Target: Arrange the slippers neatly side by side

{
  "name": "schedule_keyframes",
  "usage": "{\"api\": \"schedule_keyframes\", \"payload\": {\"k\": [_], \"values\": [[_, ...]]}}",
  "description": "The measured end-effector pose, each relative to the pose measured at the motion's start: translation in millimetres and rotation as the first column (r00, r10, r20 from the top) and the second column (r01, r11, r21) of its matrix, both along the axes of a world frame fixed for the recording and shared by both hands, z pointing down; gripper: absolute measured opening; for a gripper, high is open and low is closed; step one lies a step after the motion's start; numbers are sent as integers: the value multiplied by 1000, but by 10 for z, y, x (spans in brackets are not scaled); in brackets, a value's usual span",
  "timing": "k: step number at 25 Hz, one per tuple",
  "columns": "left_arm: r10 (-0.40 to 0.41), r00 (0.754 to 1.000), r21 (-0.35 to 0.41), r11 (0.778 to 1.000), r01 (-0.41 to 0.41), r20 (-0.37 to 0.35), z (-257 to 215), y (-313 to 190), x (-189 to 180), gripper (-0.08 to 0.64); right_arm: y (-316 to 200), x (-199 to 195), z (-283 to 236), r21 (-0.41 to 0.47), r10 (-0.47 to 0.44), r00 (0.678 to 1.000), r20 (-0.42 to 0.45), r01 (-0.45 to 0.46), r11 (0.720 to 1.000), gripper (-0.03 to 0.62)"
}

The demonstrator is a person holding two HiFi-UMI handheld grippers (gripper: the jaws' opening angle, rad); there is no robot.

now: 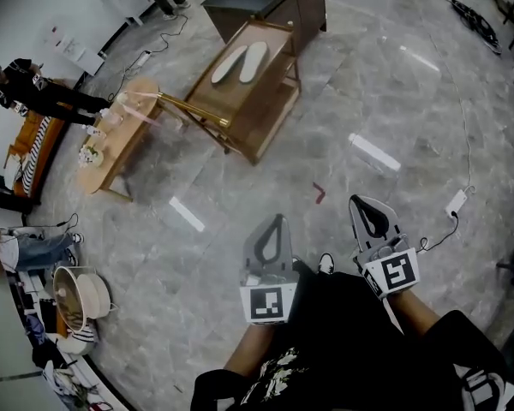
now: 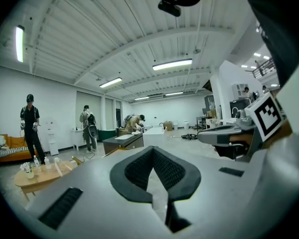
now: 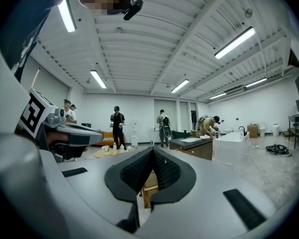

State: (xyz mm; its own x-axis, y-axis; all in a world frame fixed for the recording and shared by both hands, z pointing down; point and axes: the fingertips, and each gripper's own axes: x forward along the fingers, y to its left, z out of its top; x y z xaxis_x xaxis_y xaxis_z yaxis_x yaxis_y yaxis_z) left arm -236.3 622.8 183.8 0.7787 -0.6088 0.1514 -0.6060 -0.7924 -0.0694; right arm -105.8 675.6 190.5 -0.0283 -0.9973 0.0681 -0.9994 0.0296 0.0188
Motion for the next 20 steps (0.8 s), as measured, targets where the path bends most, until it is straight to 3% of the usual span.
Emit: {"api": "schedule_keyframes", "payload": {"k": [6,20], "values": [[-12,1000,3,1000,12,9,23,26,8,-2,-11,-44,38,17,-28,999,23,27,999,-3],[14,999,3,1000,-14,-39,-9,-428,235,-2,-414,52,45,-8,-28,1000,-3,28,1000,-3]]}}
